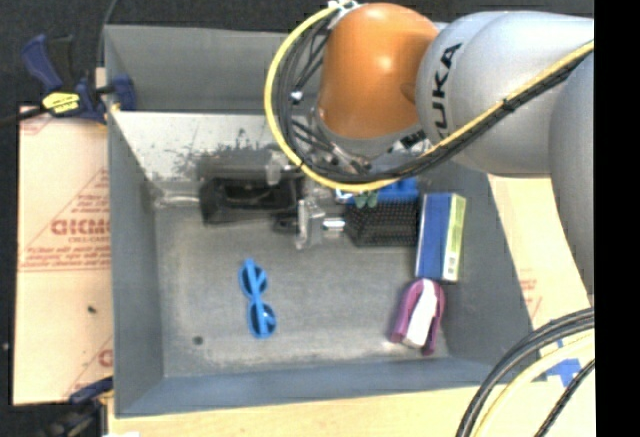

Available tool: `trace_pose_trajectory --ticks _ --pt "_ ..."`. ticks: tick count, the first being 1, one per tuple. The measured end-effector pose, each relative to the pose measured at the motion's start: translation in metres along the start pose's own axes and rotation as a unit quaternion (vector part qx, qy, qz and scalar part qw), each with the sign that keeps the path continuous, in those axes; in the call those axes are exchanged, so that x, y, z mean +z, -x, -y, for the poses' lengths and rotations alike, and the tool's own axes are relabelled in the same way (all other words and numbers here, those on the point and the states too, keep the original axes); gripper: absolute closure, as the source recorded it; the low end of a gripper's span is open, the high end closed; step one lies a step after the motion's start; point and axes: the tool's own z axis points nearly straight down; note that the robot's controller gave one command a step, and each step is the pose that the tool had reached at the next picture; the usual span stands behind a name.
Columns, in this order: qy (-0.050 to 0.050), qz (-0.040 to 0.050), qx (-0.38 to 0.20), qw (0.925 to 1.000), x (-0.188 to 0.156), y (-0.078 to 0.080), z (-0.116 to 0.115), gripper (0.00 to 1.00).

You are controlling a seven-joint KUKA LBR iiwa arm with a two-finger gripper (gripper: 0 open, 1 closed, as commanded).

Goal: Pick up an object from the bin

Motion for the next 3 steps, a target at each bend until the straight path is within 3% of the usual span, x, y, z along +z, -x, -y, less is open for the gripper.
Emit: trace_pose_trajectory --ticks 1,2,3 --pt "0.001 -0.0215 -0.002 0.9998 0.095 -0.004 0.017 0.00" --pt "-0.001 0.0028 -0.093 0.9956 0.080 -0.041 0.010 1.00" --pt "0.000 0.0028 -0.093 0.9957 0.080 -0.041 0.010 1.00"
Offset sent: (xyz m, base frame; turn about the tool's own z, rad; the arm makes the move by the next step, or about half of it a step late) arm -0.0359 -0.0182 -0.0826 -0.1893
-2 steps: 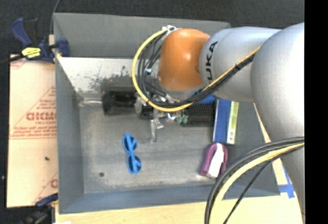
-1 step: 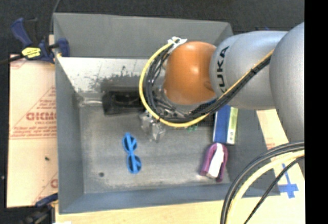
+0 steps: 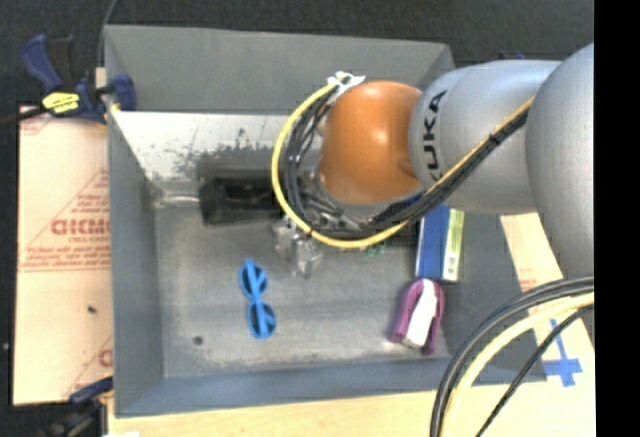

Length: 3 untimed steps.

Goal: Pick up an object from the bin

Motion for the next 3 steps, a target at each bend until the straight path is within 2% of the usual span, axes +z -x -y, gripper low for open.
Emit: trace_pose_trajectory --ticks 1,2,3 --pt "-0.001 -0.0001 -0.080 0.9968 0.023 0.017 -0.039 1.00" --pt "0.000 0.0045 -0.092 0.9957 0.040 -0.038 -0.053 1.00" --pt "-0.001 0.0071 -0.171 0.9853 0.029 0.022 -0.024 0.00"
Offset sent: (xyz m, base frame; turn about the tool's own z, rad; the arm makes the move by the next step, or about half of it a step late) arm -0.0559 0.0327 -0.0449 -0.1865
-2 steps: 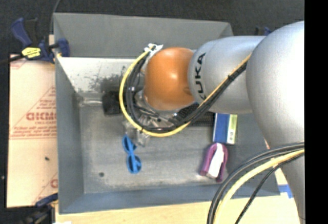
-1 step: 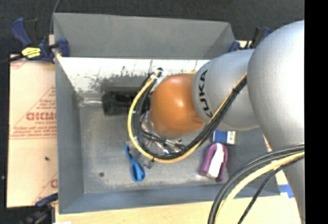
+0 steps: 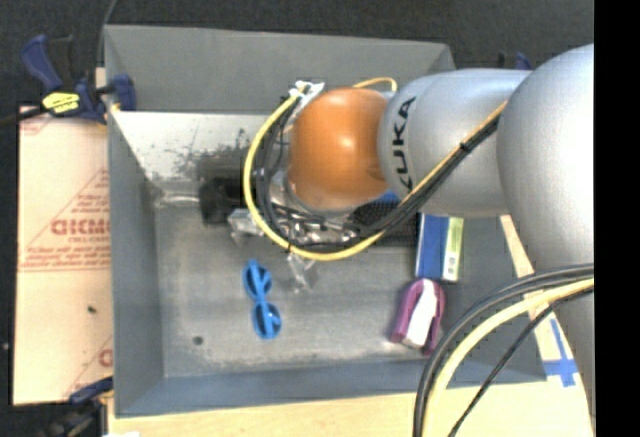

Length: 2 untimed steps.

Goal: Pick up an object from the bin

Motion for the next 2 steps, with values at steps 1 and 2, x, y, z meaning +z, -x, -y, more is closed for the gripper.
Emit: trace_pose_trajectory --ticks 1,2 --pt "0.000 0.0000 0.001 1.0000 0.000 0.000 0.000 0.00" --pt "0.000 0.0006 -0.188 0.9821 0.010 -0.055 -0.047 0.00"
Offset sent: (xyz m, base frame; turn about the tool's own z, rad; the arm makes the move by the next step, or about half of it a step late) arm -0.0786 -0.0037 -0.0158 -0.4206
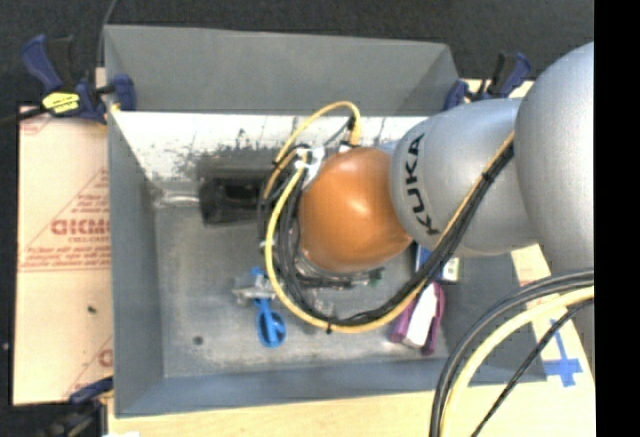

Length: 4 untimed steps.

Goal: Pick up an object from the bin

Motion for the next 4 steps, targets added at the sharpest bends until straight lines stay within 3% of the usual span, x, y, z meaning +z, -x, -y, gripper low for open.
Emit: trace_pose_trajectory --ticks 1,2,3,4 --pt "0.001 -0.0007 -0.016 0.9999 0.000 -0.003 -0.011 0.00" --pt "0.000 0.0010 -0.153 0.9882 0.003 0.015 0.032 1.00" --pt "0.000 0.0009 -0.152 0.9883 0.003 0.015 0.032 1.00" --pt "-0.005 0.0036 -0.159 0.9873 -0.090 0.018 0.044 1.00"
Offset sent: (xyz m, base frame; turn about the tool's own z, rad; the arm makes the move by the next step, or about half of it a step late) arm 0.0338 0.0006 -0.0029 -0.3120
